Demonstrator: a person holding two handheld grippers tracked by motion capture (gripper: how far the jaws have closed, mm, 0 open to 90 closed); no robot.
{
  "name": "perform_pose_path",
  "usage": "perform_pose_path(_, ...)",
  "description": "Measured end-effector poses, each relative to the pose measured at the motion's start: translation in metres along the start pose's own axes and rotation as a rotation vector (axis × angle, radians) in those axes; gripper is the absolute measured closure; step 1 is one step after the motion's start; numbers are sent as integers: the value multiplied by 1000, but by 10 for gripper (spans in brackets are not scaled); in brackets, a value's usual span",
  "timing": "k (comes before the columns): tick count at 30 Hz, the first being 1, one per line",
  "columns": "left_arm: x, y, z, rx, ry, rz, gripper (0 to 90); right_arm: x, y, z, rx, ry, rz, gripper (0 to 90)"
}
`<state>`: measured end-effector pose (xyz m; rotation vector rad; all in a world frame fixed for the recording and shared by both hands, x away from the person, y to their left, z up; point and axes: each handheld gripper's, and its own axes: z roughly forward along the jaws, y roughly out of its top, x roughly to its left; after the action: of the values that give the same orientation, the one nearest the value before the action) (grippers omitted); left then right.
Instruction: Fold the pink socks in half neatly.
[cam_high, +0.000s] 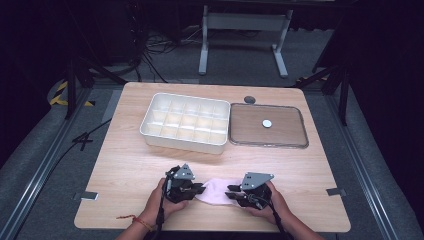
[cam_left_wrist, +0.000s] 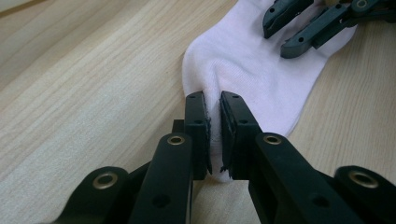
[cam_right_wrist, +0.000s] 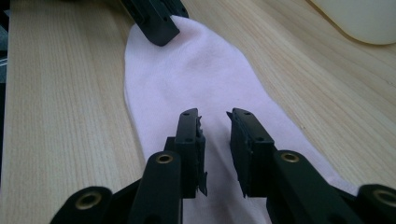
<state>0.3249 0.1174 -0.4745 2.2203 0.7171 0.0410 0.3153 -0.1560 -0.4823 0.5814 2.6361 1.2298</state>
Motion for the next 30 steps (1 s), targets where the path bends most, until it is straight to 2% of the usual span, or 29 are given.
perform_pose_path(2, -2, 2, -2, -30, 0, -3, 815, 0, 0, 0, 0, 3, 2, 732)
perform_pose_path(6, -5, 6, -6, -62, 0, 19, 814, -1, 1, 0, 6, 10, 1, 732)
perform_pose_path(12, -16, 13, -10, -97, 24, 88, 819, -1, 7, 6, 19, 19, -4, 732)
perform_pose_path(15, -14, 14, -13, -113, 32, 89, 819, 1, 10, 9, 22, 13, -12, 732)
perform_pose_path(16, -13, 14, -14, -121, 29, 76, 819, 1, 11, 10, 24, 17, -7, 732)
perform_pose_path(20, -13, 15, -15, -122, 38, 74, 819, 1, 12, 11, 20, 14, -15, 732)
perform_pose_path(21, -14, 16, -16, -114, 44, 89, 820, 2, 13, 11, 23, 13, -10, 727)
perform_pose_path(23, -16, 16, -17, -109, 46, 94, 821, 1, 13, 9, 24, 3, -9, 664)
perform_pose_path(25, -16, 15, -17, -103, 55, 95, 821, 0, 12, 4, 17, 13, -6, 650)
perform_pose_path(28, -14, 14, -18, -97, 54, 92, 820, -5, 13, -5, -8, -8, 10, 655)
perform_pose_path(29, -12, 14, -19, -97, 58, 87, 820, -13, 14, -19, -49, -32, 43, 658)
perform_pose_path(30, -12, 14, -19, -97, 58, 87, 820, -13, 14, -19, -49, -32, 43, 658)
